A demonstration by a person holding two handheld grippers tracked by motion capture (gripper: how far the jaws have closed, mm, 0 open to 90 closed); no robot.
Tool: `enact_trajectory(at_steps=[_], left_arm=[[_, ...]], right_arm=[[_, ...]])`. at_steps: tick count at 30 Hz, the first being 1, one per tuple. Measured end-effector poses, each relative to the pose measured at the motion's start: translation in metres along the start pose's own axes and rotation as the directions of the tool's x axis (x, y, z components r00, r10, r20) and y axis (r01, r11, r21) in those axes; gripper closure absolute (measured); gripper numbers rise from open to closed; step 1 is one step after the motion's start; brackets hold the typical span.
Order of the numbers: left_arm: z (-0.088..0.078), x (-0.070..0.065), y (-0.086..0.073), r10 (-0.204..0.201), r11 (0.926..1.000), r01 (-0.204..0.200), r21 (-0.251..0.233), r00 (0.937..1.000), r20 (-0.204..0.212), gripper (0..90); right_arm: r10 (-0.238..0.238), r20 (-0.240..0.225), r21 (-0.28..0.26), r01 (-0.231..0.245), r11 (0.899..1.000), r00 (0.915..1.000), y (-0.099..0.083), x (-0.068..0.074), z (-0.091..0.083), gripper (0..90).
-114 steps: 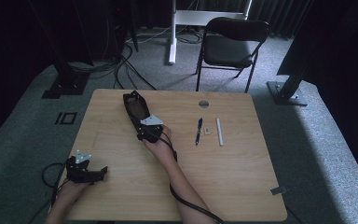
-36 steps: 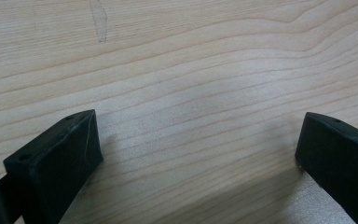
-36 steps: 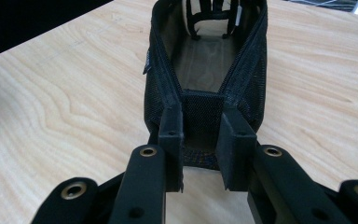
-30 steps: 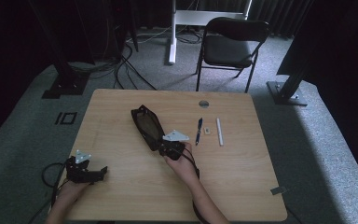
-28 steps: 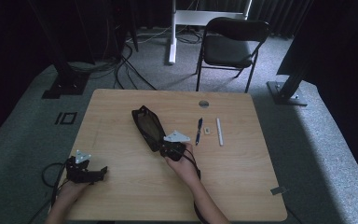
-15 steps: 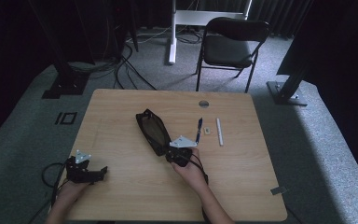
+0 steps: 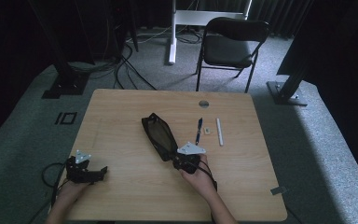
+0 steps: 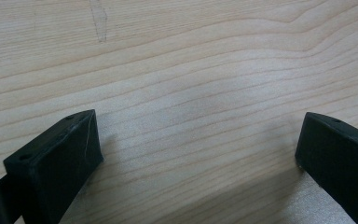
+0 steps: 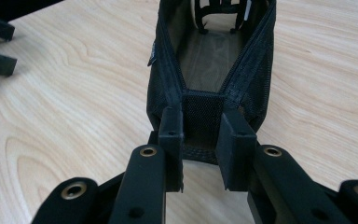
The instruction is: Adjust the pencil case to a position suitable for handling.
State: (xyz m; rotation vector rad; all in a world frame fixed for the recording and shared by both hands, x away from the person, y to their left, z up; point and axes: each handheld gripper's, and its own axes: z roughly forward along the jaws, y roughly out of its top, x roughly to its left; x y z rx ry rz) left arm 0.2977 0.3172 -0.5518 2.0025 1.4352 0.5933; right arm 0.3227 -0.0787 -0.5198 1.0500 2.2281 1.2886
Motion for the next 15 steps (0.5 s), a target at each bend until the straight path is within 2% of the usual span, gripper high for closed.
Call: enact_trajectory(at_steps=[15], left_arm=[[0.0,0.0,0.0,-0.003,1.0,0.003,0.0,1.0,-0.001,0.3]], right_arm=[[0.0,0.0,-0.003,0.0,1.0,1.0,-0.013,0.0,-0.019,73.4]])
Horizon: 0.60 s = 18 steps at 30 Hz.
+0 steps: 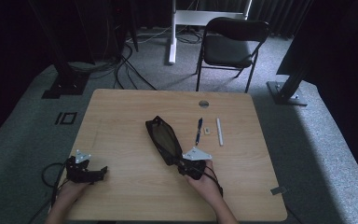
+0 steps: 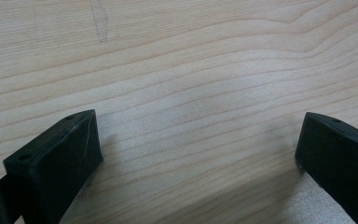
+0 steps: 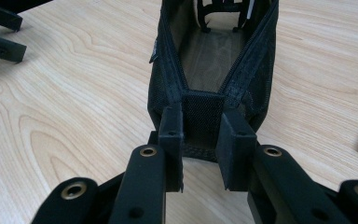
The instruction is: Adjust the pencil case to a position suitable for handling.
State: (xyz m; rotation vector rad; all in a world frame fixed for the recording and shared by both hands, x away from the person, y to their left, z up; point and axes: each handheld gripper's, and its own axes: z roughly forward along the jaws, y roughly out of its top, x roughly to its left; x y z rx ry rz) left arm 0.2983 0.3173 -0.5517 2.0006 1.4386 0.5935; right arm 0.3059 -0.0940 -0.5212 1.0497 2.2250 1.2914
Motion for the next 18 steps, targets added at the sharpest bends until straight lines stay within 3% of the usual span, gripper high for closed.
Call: enact_trajectory(at_steps=[11,18], left_arm=[[0.0,0.0,0.0,0.0,1.0,0.0,0.0,1.0,0.0,0.3],[0.0,0.0,0.0,0.0,1.0,0.0,0.0,1.0,0.0,0.3]], right_arm=[[-0.011,-0.001,0.015,0.011,1.0,0.9999,-0.009,-0.003,-0.02,73.4],[0.006,-0.003,0.011,-0.006,1.0,1.0,-0.017,-0.011,-0.034,73.4]])
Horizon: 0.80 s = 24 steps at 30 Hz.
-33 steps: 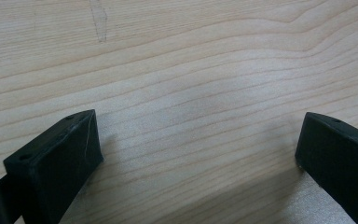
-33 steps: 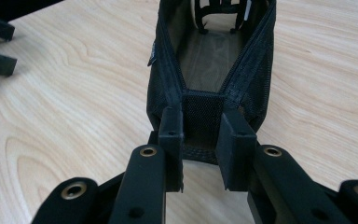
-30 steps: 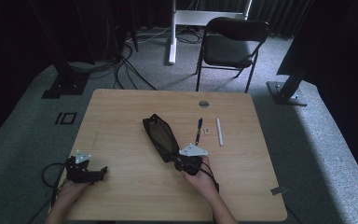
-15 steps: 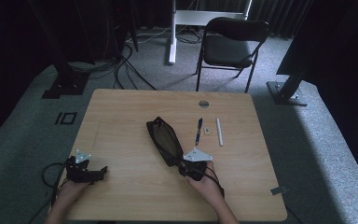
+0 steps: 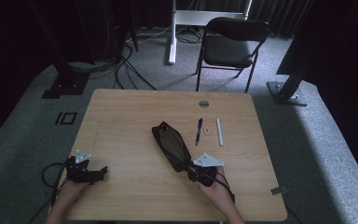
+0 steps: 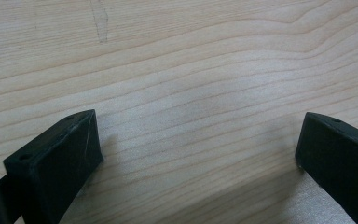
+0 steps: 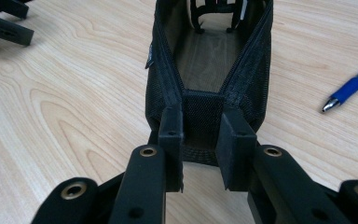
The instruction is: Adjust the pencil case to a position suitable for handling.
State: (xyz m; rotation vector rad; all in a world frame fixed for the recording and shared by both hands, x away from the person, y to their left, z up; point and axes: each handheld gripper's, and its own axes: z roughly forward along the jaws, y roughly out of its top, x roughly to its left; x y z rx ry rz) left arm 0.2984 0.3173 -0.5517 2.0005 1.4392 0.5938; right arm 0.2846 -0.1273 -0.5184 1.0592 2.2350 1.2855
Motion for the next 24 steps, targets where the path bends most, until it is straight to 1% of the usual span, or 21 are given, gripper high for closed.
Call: enact_trajectory(at_steps=[2,10,17,21,24], left_arm=[[0.0,0.0,0.0,0.0,1.0,0.0,0.0,1.0,0.0,0.3],[0.0,0.0,0.0,0.0,1.0,0.0,0.0,1.0,0.0,0.3],[0.0,0.0,0.0,0.0,1.0,0.0,0.0,1.0,0.0,0.3],[0.0,0.0,0.0,0.0,1.0,0.0,0.0,1.0,0.0,0.3],[0.0,0.0,0.0,0.0,1.0,0.0,0.0,1.0,0.0,0.3]], right_arm=[[0.005,-0.005,0.0,-0.005,1.0,1.0,-0.002,-0.001,-0.002,73.4],[-0.037,-0.006,0.011,0.037,0.999,0.9993,-0.007,-0.006,-0.014,73.3],[-0.052,-0.007,0.025,0.052,0.998,0.9986,-0.013,-0.012,-0.026,73.3],[-0.052,-0.014,0.027,0.052,0.998,0.9986,-0.017,-0.016,-0.033,73.3],[-0.057,-0.033,0.028,0.058,0.998,0.9978,-0.02,-0.018,-0.038,73.3]])
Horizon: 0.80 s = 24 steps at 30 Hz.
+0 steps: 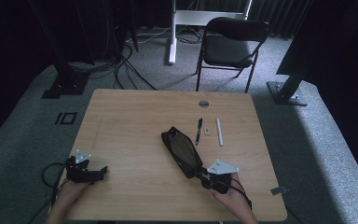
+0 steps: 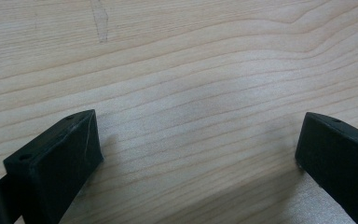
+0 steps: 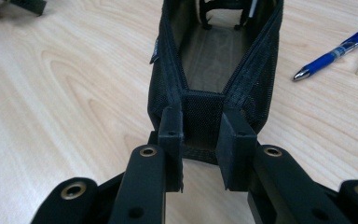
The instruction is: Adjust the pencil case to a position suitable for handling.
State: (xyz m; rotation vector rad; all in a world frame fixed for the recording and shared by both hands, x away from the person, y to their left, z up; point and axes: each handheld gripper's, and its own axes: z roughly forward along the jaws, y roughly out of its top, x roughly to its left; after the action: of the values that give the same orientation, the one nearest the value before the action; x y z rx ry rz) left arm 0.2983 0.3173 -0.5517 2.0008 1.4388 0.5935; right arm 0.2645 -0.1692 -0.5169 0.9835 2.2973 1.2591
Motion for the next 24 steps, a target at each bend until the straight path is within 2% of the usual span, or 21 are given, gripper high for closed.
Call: enact_trajectory(at_steps=[6,16,20,24], left_arm=[[0.0,0.0,0.0,0.0,1.0,0.0,0.0,1.0,0.0,0.3],[0.0,0.0,0.0,-0.001,1.0,0.001,0.001,1.0,-0.001,0.3],[0.0,0.0,0.0,-0.002,1.0,0.002,0.001,1.0,-0.002,0.3],[0.0,0.0,0.0,-0.002,1.0,0.002,0.001,1.0,-0.003,0.3]], right_arm=[[0.001,-0.031,-0.001,-0.001,1.0,0.9995,-0.008,0.0,-0.011,73.2],[0.018,-0.013,0.005,-0.018,1.0,0.9998,-0.018,-0.003,-0.028,72.5],[0.038,-0.013,-0.005,-0.038,0.999,0.9992,-0.018,-0.005,-0.031,61.3],[0.044,-0.02,-0.025,-0.045,0.999,0.9988,-0.014,-0.005,-0.033,56.6]])
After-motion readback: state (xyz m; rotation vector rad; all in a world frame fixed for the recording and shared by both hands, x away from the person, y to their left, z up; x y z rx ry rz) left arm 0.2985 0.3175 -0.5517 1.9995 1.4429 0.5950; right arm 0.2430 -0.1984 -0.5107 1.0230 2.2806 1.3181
